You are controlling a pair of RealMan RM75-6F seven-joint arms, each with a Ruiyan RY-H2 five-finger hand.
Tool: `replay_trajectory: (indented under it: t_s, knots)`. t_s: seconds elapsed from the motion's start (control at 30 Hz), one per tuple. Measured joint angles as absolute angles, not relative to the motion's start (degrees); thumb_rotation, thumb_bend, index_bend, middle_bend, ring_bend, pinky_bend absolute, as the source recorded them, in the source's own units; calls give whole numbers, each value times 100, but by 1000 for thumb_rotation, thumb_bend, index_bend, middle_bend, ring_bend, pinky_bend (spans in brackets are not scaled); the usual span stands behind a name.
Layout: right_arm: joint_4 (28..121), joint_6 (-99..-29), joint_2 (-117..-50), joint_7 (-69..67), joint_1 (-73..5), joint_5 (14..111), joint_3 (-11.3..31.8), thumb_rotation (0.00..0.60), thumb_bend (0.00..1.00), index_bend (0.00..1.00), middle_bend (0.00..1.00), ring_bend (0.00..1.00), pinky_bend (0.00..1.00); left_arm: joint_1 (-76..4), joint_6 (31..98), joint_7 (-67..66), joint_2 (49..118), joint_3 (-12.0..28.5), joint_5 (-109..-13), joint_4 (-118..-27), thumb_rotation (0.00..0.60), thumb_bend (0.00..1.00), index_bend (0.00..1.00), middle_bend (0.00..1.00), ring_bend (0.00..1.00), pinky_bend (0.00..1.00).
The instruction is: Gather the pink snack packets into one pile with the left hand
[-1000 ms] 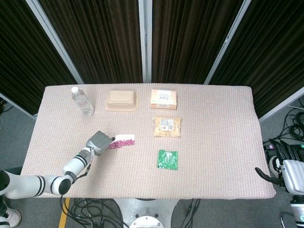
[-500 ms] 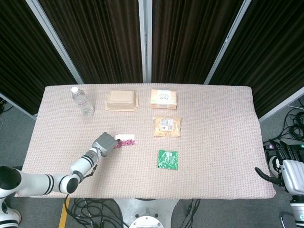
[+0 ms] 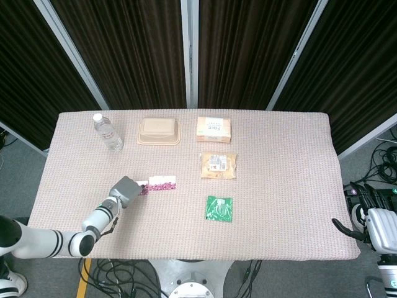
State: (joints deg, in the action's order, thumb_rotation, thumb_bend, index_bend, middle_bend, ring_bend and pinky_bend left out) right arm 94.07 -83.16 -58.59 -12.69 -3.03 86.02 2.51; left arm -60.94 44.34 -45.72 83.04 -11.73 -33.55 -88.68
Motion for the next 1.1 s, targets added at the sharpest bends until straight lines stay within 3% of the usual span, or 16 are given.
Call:
replay_trajectory:
  t_s: [0.2,0.4,0.77,1.1]
  knots:
    - [9424,-8346,-5857,-1247,-298,8621,256,86,89,64,110,0,77,-6059,4544,-4523,8036,-1244,-3368,-9132,600,539,276,812,842,860]
    - [9427,-8327,-5869,-1237,-306,8634,245,92,86,64,112,0,77,-5967,4790,-4213,8007,-984,-3844,-9201,600,539,276,811,842,859]
    - [9356,-8294,-5857,-1307,-284,8564,241,90,88,64,111,0,77,-6039,4437,-3945,8703,-544,-4005,-8221,600,538,276,812,842,860]
    - [9256,-8225,-5889,-1382,-295,8508,247,91,88,64,111,0,77,-6281,4074,-4181,9058,-548,-3474,-7794,600,539,276,812,842,860]
